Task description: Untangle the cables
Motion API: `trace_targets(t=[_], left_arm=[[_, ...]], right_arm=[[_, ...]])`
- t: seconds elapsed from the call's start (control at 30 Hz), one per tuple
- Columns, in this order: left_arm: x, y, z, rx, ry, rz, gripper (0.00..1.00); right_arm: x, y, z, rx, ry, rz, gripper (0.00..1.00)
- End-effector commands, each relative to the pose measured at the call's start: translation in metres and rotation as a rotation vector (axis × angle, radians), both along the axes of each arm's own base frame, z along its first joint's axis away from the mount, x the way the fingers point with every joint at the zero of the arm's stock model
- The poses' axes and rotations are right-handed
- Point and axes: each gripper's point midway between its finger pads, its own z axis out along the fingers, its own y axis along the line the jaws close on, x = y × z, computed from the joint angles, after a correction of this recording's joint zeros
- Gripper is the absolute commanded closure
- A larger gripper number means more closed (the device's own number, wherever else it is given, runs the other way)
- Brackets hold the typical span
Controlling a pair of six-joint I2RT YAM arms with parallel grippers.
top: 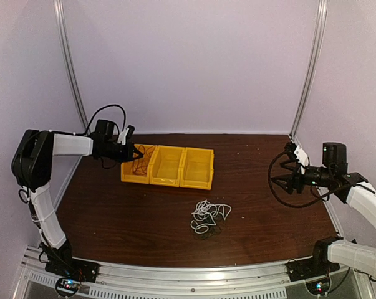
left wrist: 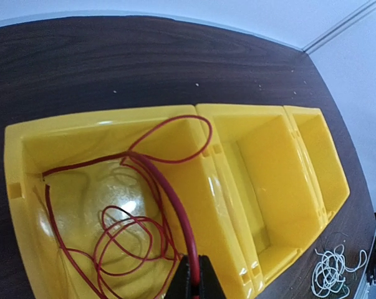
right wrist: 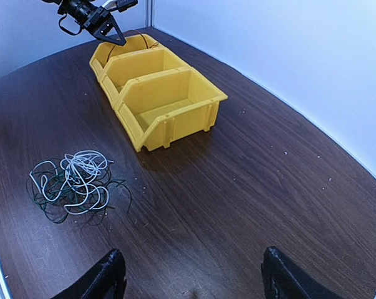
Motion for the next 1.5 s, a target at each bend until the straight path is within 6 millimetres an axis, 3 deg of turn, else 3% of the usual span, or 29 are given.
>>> trace_targets(t=[0.0, 0.17, 0.5, 0.57, 0.67, 0.73, 0.93, 1.3, 1.37, 1.47], left_arm=[[0.025, 0.013, 0.003, 0.063, -0.007, 0.123, 0.97], [0.035, 0.012, 0.001, 0.077, -0.011, 0.14, 1.0], [0.033, -0.016, -0.024, 0.185, 0.02, 0.077, 0.99], [0.033, -0.016, -0.026, 0.202, 0.021, 0.087, 0.96], [0.033, -0.012, -0.027, 0.229, 0.029, 0.107, 0.77], [0.033, -0.01, -0.025, 0.244, 0.033, 0.118, 0.7], [0.027, -0.005, 0.006, 0.264, -0.018, 0.139, 0.58], [-0.013, -0.001, 0.071, 0.262, -0.15, 0.087, 0.45], [-0.025, -0.011, 0.086, 0.254, -0.207, 0.046, 0.45], [-0.063, -0.051, 0.106, 0.205, -0.339, -0.097, 0.45]], right_arm=[[0.001, -0.001, 0.005, 0.002, -0.013, 0.005, 0.24], [0.002, -0.002, 0.004, -0.003, -0.01, -0.002, 0.24], [0.003, -0.002, 0.0, -0.009, -0.001, -0.002, 0.24], [0.003, -0.002, 0.0, -0.009, 0.001, -0.001, 0.24], [0.004, -0.003, -0.001, -0.012, 0.003, -0.004, 0.24], [0.004, -0.002, -0.001, -0.013, 0.001, -0.003, 0.24], [0.002, -0.002, -0.001, -0.015, -0.001, 0.008, 0.24], [-0.001, 0.002, -0.004, -0.016, 0.007, 0.039, 0.24], [-0.003, 0.006, -0.001, -0.012, 0.008, 0.064, 0.25], [-0.008, 0.018, 0.001, -0.005, 0.028, 0.11, 0.32]])
